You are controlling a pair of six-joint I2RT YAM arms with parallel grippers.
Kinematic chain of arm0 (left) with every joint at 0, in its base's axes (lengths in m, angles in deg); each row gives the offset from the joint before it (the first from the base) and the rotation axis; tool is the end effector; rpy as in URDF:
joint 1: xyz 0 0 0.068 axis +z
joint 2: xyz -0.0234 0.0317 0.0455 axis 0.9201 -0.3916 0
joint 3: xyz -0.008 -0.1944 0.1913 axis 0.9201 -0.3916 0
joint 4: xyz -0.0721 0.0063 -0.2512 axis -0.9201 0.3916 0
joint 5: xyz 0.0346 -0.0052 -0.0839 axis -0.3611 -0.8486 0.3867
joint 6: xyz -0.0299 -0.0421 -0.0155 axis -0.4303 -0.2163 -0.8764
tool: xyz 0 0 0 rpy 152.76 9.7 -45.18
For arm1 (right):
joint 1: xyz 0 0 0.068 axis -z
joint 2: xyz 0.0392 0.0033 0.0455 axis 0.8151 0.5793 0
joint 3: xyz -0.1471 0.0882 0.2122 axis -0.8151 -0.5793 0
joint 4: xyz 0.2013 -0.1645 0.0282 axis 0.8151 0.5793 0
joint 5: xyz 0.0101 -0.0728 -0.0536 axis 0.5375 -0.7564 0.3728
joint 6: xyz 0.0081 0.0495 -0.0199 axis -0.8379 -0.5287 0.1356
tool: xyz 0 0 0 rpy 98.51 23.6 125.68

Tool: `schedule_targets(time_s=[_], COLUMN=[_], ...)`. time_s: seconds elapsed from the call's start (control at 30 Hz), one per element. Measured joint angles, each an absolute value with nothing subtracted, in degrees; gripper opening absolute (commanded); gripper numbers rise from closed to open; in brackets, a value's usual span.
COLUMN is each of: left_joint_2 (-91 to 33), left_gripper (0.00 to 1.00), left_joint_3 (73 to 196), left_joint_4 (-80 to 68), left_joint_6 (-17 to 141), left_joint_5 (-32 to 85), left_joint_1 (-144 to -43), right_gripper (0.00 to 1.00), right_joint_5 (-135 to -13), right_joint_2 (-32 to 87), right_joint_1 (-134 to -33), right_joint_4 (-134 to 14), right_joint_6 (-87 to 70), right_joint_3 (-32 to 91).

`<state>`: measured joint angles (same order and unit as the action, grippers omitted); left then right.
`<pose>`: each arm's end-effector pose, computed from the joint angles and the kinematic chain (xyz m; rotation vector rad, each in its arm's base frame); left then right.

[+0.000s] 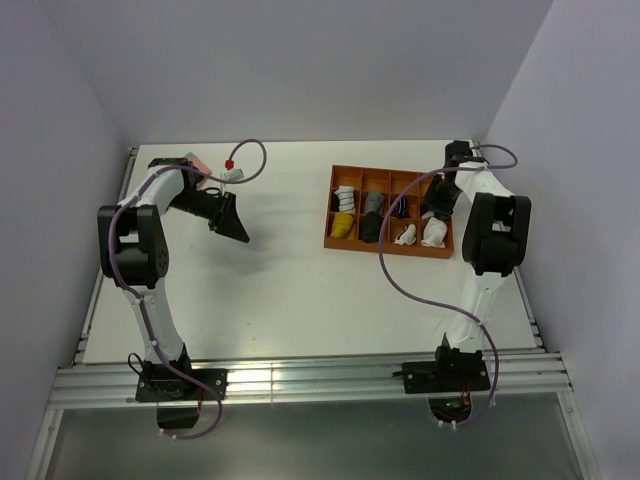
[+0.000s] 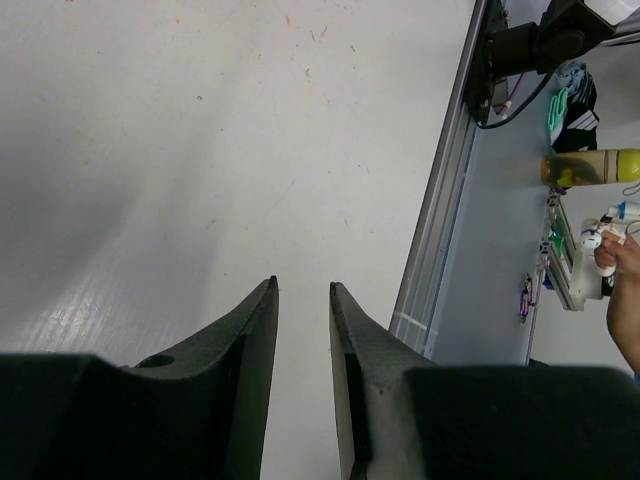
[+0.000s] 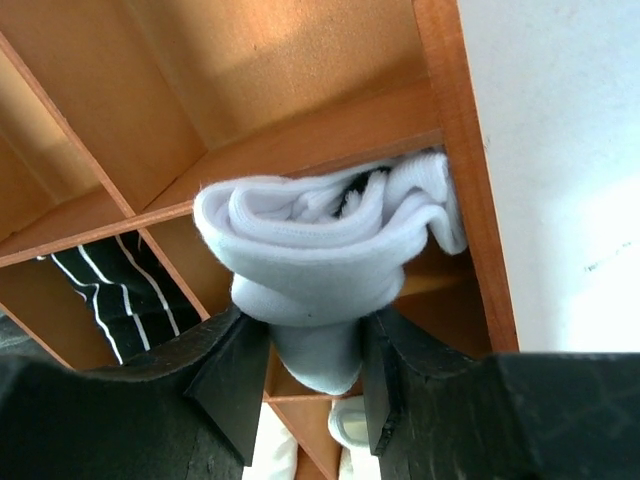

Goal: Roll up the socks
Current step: Place the sock in the storage box.

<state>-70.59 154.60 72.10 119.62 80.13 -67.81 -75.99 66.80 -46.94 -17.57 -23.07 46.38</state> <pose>0.3699 -0.0369 0.2112 0.8551 2.3457 -1.4744 0.4303 -0.0544 0.1769 0.6830 2.7332 0.1932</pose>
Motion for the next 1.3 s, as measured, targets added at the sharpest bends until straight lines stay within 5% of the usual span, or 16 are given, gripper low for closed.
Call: schedule_targets(time_s=[0.63, 0.8, 1.17, 1.3], left_joint_2=[-70.6, -70.6, -70.6, -70.6], left_gripper=[0.33, 0.32, 0.32, 0.32], left_joint_3=[154.6, 154.6, 154.6, 154.6], left_joint_4=[71.8, 71.8, 71.8, 71.8], left_joint_6=[119.0, 118.8, 118.6, 118.6], left_joint_5=[79.7, 79.7, 79.7, 79.7], left_joint_1=[-67.9, -67.9, -67.9, -67.9], right_gripper=[0.47, 0.28, 0.30, 0.42], right_joint_5=[-79.2, -81.6, -85.2, -85.2], right_joint_2=[64.3, 64.4, 67.1, 67.0], right_joint_1=[-47.2, -48.0, -49.6, -49.7], right_joint_4=[-13.4, -13.2, -13.7, -13.9], right_joint_6=[-22.8, -22.0, -21.6, -21.8], right_joint_3=[46.8, 46.8, 47.6, 47.6])
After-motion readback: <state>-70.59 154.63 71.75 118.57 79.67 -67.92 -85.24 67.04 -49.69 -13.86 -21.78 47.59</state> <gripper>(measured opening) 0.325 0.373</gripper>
